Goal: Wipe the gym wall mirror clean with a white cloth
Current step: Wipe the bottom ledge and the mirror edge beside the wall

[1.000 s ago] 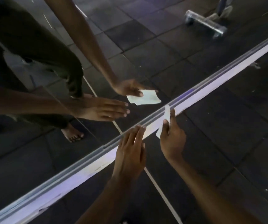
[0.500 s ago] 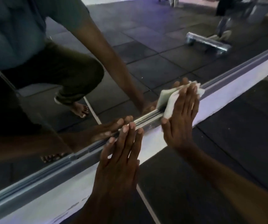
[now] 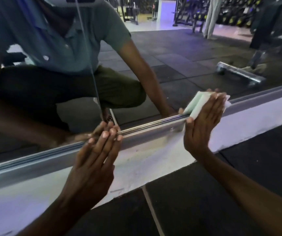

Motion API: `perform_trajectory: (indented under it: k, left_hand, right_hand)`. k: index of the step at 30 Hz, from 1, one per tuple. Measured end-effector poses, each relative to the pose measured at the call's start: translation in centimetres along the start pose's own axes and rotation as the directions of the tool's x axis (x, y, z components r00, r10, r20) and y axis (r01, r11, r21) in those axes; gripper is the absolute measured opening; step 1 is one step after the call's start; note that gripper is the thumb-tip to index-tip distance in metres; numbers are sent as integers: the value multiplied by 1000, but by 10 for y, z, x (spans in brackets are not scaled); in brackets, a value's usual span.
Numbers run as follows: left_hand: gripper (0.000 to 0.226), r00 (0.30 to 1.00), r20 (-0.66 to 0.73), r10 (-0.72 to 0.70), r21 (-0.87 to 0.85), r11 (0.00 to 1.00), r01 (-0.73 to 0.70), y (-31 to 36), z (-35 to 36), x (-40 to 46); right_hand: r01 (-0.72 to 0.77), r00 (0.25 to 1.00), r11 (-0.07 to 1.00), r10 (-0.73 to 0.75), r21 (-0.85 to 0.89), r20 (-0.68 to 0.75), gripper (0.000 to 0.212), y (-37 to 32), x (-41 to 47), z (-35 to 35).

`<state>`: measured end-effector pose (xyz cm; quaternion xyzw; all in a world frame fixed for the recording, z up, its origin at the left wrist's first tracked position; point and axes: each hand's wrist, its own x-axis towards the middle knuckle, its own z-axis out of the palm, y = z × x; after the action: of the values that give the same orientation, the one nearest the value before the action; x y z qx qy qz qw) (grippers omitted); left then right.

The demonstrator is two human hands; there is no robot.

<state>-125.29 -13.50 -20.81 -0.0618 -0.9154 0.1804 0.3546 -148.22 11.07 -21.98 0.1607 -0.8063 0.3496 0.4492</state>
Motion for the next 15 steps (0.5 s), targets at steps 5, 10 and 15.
perform_trajectory:
  k: [5, 10, 15]
  left_hand:
    - [88, 999, 36, 8, 115, 993, -12, -21, -3, -25]
    - [82, 997, 71, 1, 167, 986, -13, -21, 1, -35]
    - [82, 998, 68, -12, 249, 969, -5, -18, 13, -36]
  right_hand:
    - [87, 993, 994, -80, -66, 90, 76, -86, -43, 21]
    - [128, 990, 992, -127, -21, 62, 79, -19, -27, 11]
    - [-107, 994, 994, 106, 30, 12, 82, -45, -30, 17]
